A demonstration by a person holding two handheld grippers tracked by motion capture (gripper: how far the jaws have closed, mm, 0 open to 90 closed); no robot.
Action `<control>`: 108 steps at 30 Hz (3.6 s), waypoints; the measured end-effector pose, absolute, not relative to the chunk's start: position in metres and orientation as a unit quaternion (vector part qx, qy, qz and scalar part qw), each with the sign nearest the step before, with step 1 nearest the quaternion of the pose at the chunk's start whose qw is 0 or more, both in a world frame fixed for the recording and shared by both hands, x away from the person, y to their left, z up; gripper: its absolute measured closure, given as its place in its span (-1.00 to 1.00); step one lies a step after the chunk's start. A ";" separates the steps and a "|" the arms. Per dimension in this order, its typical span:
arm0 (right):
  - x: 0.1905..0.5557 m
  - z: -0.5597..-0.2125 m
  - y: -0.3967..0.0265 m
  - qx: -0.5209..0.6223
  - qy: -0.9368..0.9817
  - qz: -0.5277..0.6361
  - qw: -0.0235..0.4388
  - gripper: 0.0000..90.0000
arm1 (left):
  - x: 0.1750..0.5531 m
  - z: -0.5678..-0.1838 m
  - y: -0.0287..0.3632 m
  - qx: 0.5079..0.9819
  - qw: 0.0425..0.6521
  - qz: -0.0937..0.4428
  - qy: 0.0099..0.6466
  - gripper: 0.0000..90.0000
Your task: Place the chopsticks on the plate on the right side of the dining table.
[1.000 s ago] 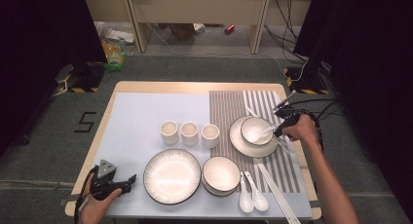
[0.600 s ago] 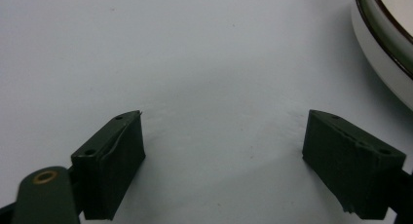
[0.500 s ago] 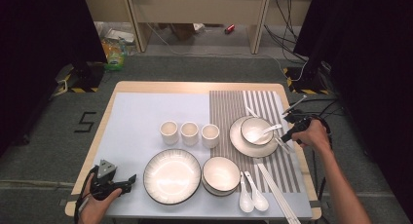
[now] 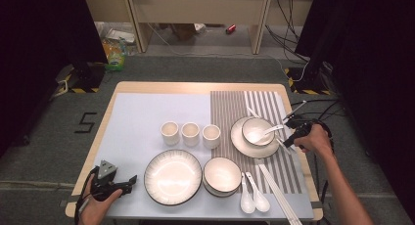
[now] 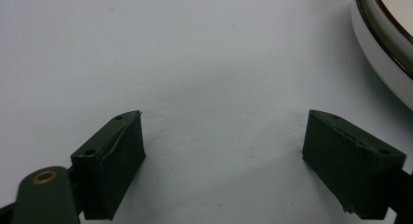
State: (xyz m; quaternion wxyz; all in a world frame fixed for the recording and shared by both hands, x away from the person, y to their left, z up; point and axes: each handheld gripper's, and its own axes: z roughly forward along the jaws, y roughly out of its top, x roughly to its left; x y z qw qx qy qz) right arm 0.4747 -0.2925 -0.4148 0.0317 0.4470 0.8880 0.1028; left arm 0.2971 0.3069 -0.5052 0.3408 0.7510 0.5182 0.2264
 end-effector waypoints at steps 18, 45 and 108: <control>0.483 -0.408 -0.287 0.449 0.886 0.110 0.036 0.66 | 0.297 -0.506 0.307 0.750 0.342 0.229 0.519 -0.68; 0.480 -0.417 -0.280 0.402 0.911 0.080 0.043 0.66 | 0.297 -0.506 0.307 0.750 0.341 0.230 0.518 -0.68; 0.479 -0.387 -0.281 0.419 0.898 0.117 0.063 0.24 | 0.297 -0.505 0.307 0.751 0.339 0.230 0.518 -0.68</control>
